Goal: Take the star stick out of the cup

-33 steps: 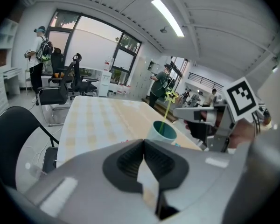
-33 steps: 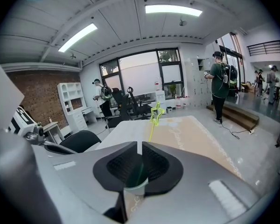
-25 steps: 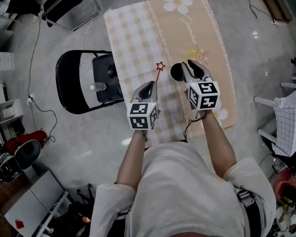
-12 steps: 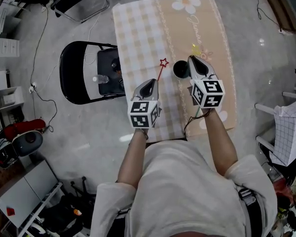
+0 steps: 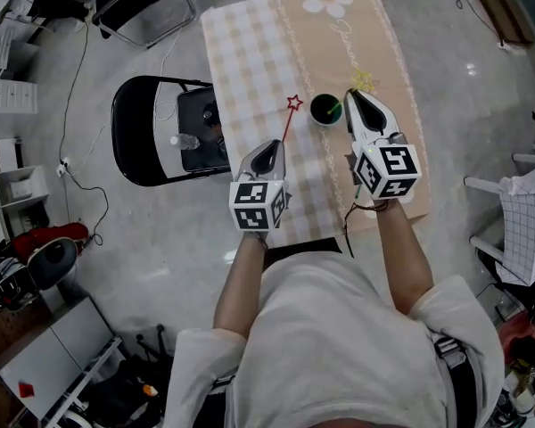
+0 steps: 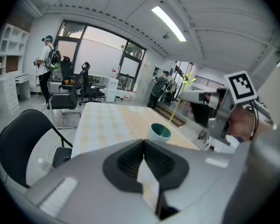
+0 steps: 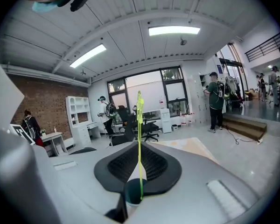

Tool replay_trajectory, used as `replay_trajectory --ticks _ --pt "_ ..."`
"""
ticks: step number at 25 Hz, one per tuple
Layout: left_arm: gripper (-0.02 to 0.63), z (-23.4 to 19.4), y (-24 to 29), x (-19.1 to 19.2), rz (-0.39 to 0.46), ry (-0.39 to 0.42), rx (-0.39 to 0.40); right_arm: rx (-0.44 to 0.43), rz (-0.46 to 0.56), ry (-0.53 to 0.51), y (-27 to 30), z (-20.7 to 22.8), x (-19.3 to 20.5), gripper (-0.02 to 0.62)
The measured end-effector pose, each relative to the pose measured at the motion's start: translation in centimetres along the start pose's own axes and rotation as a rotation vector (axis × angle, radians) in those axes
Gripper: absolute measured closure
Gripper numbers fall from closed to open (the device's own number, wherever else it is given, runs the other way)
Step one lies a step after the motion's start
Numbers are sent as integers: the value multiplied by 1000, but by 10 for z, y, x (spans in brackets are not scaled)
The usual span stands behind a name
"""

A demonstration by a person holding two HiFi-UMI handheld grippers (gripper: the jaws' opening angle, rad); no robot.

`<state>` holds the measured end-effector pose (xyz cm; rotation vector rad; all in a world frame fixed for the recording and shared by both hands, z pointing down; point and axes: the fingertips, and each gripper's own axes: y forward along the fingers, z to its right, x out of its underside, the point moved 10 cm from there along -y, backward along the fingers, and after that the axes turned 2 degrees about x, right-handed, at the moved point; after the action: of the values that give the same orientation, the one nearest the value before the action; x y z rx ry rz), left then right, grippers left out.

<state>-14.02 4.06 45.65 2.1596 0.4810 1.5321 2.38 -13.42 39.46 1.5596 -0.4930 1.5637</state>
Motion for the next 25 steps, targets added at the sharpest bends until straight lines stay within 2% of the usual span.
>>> replay_trajectory --ticks 4,8,14,20,25 --pt "603 5 -14 6 -2 21 36 31 21 -22 -30 -14 -5 580" --pt "603 7 -25 17 -9 31 78 61 1 6 -63 -25 -7 580" --pt "603 8 -36 30 -16 32 136 132 -3 -52 -112 -42 -3 581" --pt "603 10 -43 41 -35 38 170 160 -133 -134 -131 -57 22 581" --pt "603 8 -43 63 -76 35 179 98 -308 -122 -126 -72 61 581"
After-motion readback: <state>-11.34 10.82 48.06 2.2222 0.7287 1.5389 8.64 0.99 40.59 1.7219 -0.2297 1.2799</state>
